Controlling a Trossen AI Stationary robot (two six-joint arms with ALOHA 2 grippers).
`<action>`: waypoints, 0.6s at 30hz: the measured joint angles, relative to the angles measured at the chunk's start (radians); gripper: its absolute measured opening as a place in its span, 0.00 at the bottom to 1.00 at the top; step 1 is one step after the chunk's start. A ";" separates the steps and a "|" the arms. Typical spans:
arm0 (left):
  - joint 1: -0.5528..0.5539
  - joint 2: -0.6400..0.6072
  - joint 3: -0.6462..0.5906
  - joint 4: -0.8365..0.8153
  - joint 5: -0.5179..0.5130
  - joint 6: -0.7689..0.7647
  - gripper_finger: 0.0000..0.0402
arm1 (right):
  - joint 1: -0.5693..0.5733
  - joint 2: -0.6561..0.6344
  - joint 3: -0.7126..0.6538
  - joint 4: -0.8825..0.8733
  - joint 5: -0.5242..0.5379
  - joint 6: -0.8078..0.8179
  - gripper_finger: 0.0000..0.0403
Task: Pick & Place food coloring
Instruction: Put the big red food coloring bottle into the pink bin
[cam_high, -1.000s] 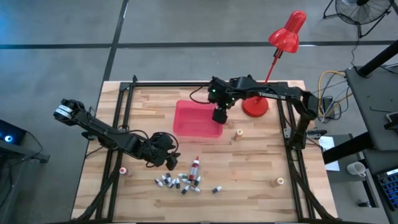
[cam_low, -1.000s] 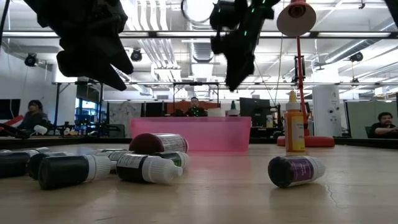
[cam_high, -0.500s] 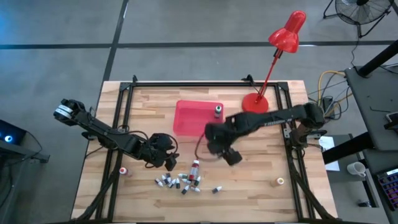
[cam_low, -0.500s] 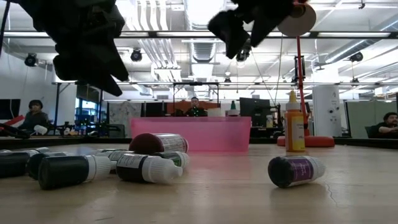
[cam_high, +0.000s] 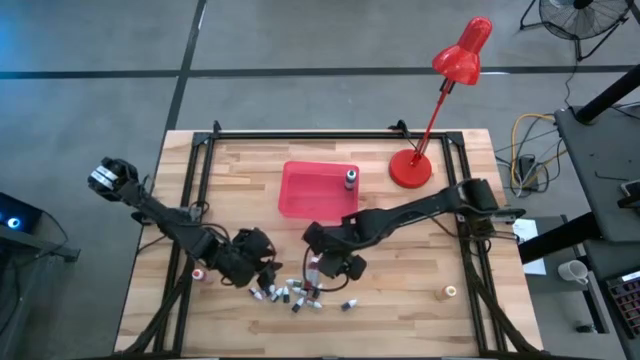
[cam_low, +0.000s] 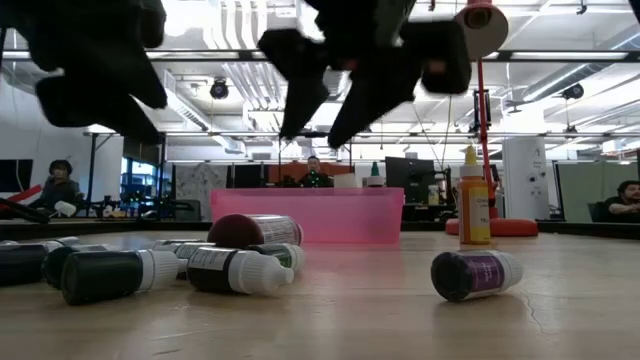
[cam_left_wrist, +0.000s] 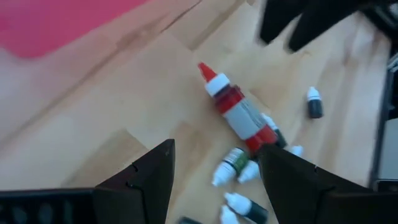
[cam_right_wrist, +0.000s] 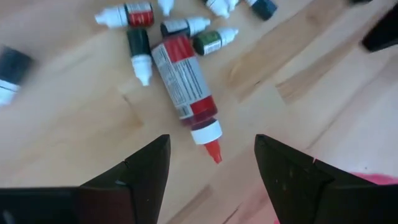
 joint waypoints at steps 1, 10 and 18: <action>-0.014 0.000 0.000 0.001 -0.009 -0.021 0.50 | 0.000 0.015 0.000 0.011 0.000 -0.029 0.56; -0.087 -0.001 0.000 -0.001 -0.061 -0.088 0.50 | 0.000 0.119 0.000 0.066 0.035 -0.105 0.55; -0.092 -0.002 0.000 -0.002 -0.064 -0.086 0.50 | -0.008 0.163 0.000 0.084 0.059 -0.150 0.55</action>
